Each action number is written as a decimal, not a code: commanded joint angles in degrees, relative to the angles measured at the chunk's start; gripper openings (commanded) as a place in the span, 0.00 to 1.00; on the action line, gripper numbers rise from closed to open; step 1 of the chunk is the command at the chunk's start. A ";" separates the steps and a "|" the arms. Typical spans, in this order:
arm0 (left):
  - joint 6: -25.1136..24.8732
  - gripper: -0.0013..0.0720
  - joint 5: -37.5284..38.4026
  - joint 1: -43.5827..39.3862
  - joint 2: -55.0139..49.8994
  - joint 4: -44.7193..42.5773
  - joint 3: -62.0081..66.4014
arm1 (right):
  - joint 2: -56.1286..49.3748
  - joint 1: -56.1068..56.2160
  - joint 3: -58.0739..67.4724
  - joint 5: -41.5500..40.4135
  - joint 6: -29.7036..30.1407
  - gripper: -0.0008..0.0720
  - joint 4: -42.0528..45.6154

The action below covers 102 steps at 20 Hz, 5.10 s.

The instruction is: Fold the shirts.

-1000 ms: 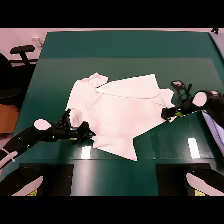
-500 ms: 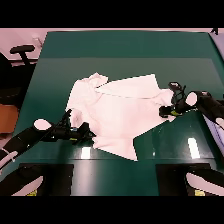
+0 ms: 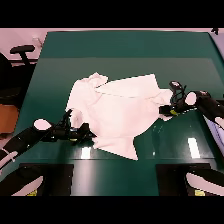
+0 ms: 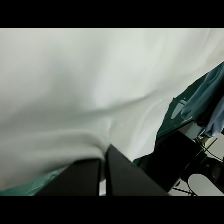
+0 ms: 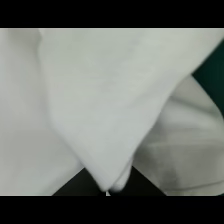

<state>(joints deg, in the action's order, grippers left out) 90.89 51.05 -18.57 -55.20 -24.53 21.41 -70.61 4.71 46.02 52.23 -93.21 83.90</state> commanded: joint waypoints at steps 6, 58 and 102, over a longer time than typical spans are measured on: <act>-1.46 0.05 -0.07 0.04 0.02 -1.38 0.66 | 2.40 -0.20 0.07 2.54 -0.20 0.04 0.17; 6.10 0.06 9.07 0.04 0.02 -39.12 22.03 | 9.16 -48.04 -21.64 26.18 20.22 0.77 -21.70; -11.69 0.05 15.82 0.04 4.50 -60.43 72.91 | 21.81 -27.56 34.21 19.21 11.30 0.04 -37.81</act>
<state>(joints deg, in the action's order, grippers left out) 73.69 67.99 -18.57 -48.64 -78.46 104.12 -41.60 -25.65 90.65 68.05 -83.24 46.17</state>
